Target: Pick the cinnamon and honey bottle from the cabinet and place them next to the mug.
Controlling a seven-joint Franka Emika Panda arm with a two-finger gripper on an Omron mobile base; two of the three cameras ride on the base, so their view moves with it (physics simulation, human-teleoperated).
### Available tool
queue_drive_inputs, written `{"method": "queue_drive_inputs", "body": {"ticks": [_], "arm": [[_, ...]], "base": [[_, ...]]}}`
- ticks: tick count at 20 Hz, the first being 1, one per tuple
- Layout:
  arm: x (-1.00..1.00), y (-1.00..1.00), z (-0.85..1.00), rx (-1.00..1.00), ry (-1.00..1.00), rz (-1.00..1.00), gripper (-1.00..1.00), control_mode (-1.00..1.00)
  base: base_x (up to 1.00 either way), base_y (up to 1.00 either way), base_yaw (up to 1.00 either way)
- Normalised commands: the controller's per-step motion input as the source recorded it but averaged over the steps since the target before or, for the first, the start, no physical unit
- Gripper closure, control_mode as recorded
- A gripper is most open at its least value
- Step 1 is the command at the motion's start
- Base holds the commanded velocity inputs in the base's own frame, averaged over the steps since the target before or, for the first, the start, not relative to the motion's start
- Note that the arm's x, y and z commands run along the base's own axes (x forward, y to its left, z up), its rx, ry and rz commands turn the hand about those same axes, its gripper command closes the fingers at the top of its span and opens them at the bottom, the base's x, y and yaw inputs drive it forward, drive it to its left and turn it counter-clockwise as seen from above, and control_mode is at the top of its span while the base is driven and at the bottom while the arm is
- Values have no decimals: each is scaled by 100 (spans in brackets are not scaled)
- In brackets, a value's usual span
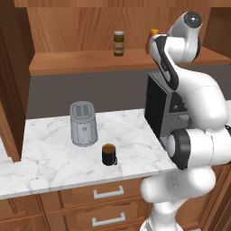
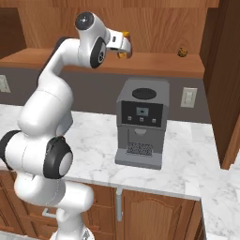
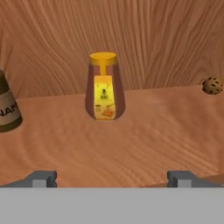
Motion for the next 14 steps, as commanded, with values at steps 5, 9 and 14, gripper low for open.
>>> {"method": "queue_drive_inputs", "body": {"ticks": [5,9,14], "arm": [[33,0,0,0,0,0,-100,-100],[29,0,0,0,0,0,-100,-100],[24,4,0,0,0,3,-100,-100]], "base": [[0,0,0],[0,0,0],[0,0,0]]}}
